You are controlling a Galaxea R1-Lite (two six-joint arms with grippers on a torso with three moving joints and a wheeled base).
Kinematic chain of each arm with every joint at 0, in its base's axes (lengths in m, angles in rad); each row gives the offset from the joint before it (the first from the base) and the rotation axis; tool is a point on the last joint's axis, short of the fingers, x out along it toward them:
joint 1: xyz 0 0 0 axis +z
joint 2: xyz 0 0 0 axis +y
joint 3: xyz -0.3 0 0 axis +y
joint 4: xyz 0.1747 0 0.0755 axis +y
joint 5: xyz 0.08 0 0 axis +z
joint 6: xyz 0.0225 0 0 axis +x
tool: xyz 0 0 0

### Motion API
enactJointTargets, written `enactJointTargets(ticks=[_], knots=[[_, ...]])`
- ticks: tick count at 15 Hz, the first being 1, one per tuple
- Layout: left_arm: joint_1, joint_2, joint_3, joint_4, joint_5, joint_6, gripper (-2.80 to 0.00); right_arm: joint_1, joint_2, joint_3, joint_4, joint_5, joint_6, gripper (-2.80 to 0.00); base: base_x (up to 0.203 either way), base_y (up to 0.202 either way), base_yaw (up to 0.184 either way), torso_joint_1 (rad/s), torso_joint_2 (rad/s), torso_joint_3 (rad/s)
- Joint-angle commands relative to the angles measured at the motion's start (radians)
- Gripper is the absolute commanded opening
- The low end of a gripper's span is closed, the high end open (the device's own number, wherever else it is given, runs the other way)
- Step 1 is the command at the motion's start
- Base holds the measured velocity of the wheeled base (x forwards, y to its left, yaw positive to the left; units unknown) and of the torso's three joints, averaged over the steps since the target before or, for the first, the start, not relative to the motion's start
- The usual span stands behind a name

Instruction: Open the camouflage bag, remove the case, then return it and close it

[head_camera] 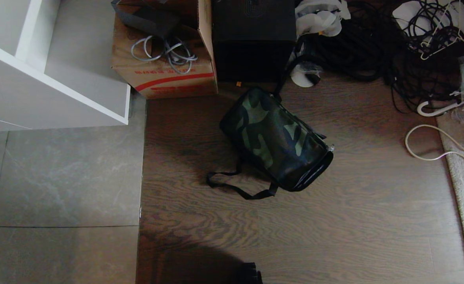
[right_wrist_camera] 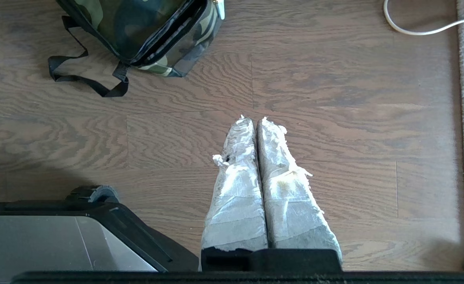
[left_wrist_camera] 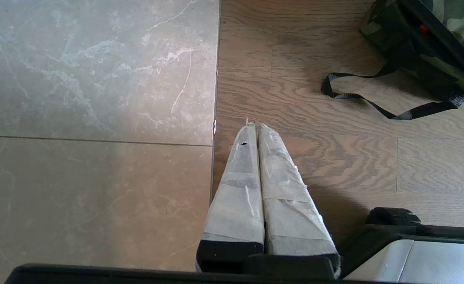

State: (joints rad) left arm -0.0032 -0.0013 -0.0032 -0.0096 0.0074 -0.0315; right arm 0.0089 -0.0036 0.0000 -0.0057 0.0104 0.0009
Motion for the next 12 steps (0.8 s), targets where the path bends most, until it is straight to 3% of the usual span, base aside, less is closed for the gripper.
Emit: enactJointTargets(ticks=[1, 8, 12], knots=[[0.0, 0.001, 0.0, 0.0, 0.0, -0.001, -2.8, 0.0, 0.004, 0.002, 0.0, 0.0, -0.001, -2.8, 0.0, 0.0, 0.0, 0.0, 0.0, 0.0], [0.0, 0.0, 0.0, 0.0, 0.0, -0.004, -2.8, 0.0, 0.004, 0.002, 0.0, 0.0, 0.0, -2.8, 0.0, 0.0, 0.0, 0.0, 0.0, 0.005], [0.0, 0.001, 0.0, -0.001, 0.0, -0.005, -2.8, 0.0, 0.004, 0.002, 0.0, 0.0, 0.001, -2.8, 0.0, 0.0, 0.0, 0.001, 0.0, 0.152]])
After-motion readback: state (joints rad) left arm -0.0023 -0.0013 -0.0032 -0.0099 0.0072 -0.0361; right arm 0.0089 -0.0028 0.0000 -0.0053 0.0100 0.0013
